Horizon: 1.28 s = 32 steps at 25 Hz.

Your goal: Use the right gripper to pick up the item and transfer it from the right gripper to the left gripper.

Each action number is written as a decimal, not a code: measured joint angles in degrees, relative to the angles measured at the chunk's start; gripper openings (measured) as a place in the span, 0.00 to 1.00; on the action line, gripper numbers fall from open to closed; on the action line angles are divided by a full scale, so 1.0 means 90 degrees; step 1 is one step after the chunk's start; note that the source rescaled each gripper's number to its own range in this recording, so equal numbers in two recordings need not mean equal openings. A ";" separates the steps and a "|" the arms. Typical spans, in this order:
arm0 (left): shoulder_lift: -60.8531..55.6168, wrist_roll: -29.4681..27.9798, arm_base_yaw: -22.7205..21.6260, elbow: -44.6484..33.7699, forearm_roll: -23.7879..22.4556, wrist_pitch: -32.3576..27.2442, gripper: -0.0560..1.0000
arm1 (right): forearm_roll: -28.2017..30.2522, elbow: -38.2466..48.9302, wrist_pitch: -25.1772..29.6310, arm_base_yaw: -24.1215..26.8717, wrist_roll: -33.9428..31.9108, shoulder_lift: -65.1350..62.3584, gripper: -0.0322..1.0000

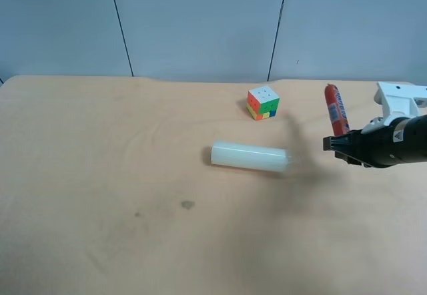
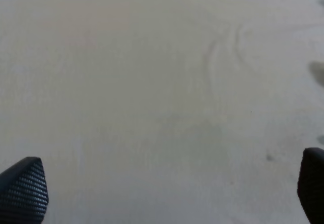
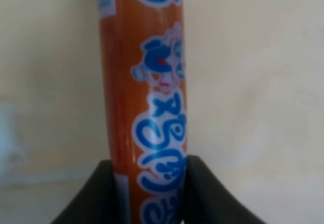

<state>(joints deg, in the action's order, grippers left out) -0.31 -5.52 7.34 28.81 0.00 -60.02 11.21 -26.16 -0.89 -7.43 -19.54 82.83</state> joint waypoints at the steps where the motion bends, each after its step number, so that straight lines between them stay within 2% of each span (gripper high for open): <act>1: 0.0000 0.0000 0.0000 0.0000 0.0000 0.0000 1.00 | 0.0000 -0.0071 -0.0023 -0.0170 0.0062 0.0000 0.04; 7: 0.0000 0.0000 0.0000 0.0000 0.0000 0.0000 1.00 | 0.0034 -0.0955 -0.0044 -0.1158 0.0433 -0.0007 0.04; 15: 0.0000 0.0000 0.0000 0.0000 0.0000 0.0000 1.00 | 0.0054 -0.1924 -0.0020 -0.2094 0.1026 -0.0014 0.04; 23: 0.0000 0.0000 0.0000 0.0000 0.0000 0.0000 1.00 | 0.0098 -0.2664 -0.0012 -0.2747 0.1663 -0.0014 0.04; 32: 0.0000 0.0000 0.0000 0.0000 0.0000 0.0000 1.00 | 0.0098 -0.2743 -0.0065 -0.3193 0.2171 0.0061 0.04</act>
<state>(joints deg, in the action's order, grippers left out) -0.31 -5.52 7.34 28.81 0.00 -60.02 12.10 -50.85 -1.47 -36.17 0.00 83.38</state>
